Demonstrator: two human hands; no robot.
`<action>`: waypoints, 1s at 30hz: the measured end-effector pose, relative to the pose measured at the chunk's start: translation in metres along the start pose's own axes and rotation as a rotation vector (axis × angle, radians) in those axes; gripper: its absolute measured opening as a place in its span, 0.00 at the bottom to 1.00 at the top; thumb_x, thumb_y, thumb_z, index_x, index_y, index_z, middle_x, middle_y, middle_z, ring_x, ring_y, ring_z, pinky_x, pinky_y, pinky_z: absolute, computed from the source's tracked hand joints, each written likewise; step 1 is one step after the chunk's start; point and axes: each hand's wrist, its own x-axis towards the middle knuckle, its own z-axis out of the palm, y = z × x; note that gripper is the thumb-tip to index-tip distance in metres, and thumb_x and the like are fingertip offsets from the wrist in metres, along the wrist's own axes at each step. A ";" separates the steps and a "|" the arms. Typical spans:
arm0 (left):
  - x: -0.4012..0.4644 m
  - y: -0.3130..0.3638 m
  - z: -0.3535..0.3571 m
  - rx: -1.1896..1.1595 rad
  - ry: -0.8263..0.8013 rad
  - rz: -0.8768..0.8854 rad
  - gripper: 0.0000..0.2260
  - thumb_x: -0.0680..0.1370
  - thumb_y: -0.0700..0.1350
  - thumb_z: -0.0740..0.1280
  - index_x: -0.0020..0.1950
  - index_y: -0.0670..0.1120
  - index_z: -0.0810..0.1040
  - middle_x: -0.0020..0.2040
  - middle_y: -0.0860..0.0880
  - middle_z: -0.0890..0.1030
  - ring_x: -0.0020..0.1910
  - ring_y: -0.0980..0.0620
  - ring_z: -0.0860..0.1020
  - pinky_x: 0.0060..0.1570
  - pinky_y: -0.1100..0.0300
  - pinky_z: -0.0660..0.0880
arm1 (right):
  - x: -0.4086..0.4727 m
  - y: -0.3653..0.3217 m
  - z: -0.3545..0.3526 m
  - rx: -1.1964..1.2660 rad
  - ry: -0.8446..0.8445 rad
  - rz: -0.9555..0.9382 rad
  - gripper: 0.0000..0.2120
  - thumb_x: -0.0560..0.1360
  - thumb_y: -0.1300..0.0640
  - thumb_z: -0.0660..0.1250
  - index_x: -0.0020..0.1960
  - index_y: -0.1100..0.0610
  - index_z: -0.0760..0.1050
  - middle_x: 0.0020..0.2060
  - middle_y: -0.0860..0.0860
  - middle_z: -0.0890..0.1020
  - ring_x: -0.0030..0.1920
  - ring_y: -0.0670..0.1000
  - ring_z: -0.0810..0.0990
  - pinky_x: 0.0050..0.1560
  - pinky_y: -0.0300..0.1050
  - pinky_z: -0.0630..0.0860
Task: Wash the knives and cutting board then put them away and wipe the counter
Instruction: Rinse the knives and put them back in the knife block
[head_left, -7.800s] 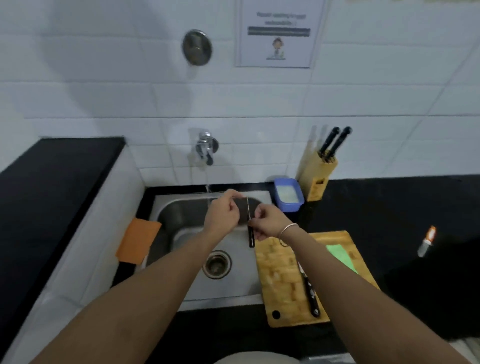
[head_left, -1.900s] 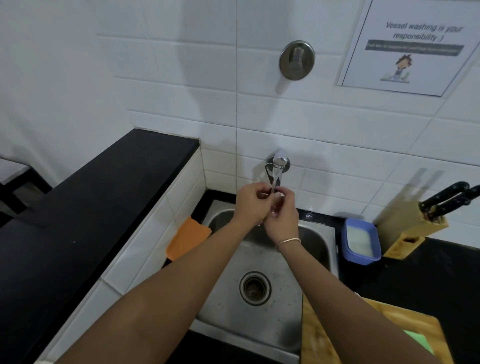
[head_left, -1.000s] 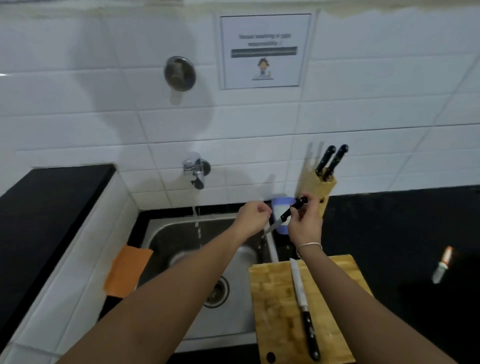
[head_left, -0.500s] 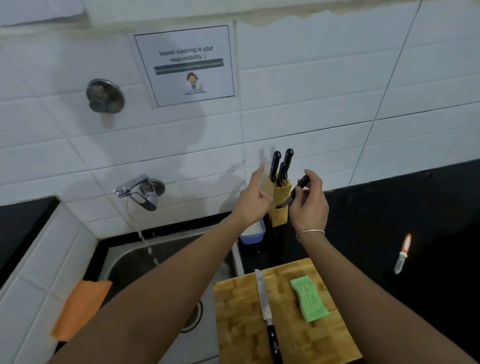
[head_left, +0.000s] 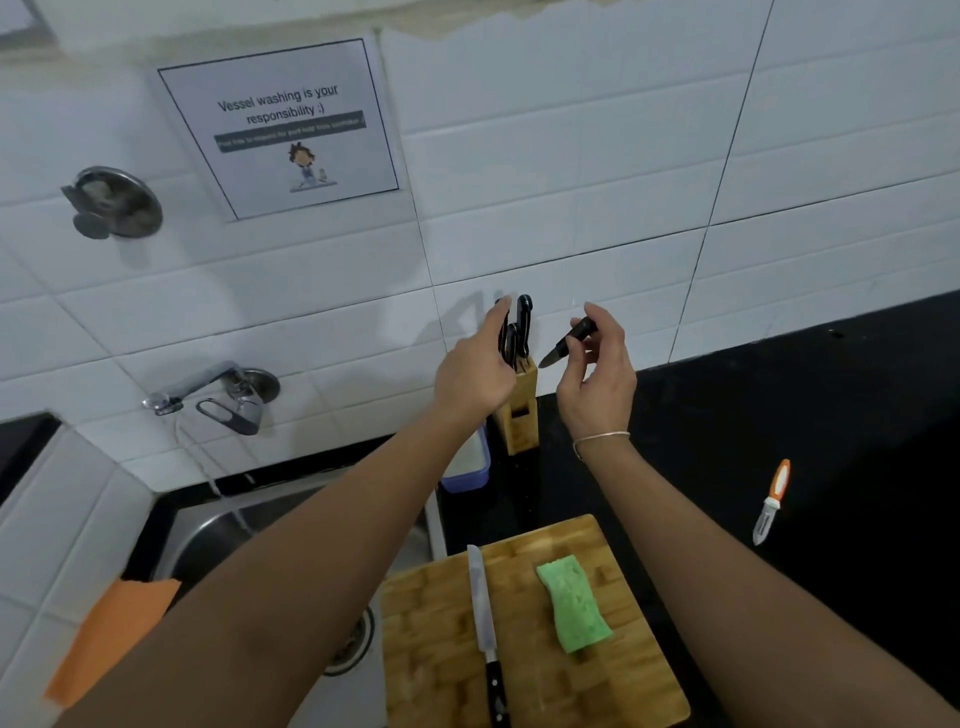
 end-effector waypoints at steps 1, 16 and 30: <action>0.001 0.002 -0.001 0.044 0.028 0.018 0.38 0.76 0.36 0.60 0.82 0.62 0.54 0.36 0.48 0.79 0.35 0.46 0.78 0.34 0.53 0.74 | 0.002 0.001 0.001 0.013 -0.006 -0.007 0.21 0.81 0.63 0.62 0.69 0.45 0.66 0.59 0.52 0.81 0.54 0.50 0.80 0.56 0.52 0.80; 0.000 -0.015 0.015 -0.017 -0.114 0.026 0.40 0.77 0.34 0.60 0.81 0.66 0.54 0.33 0.43 0.77 0.33 0.44 0.78 0.39 0.46 0.81 | 0.010 0.024 0.015 0.082 -0.082 0.046 0.21 0.82 0.62 0.62 0.69 0.43 0.66 0.58 0.52 0.81 0.55 0.49 0.81 0.57 0.43 0.79; 0.001 -0.024 0.015 -0.128 -0.153 0.014 0.41 0.78 0.35 0.62 0.80 0.70 0.53 0.37 0.37 0.81 0.36 0.39 0.82 0.42 0.42 0.82 | 0.006 0.040 0.025 -0.421 -0.492 -0.112 0.45 0.68 0.72 0.63 0.79 0.45 0.57 0.53 0.56 0.76 0.52 0.57 0.72 0.50 0.57 0.77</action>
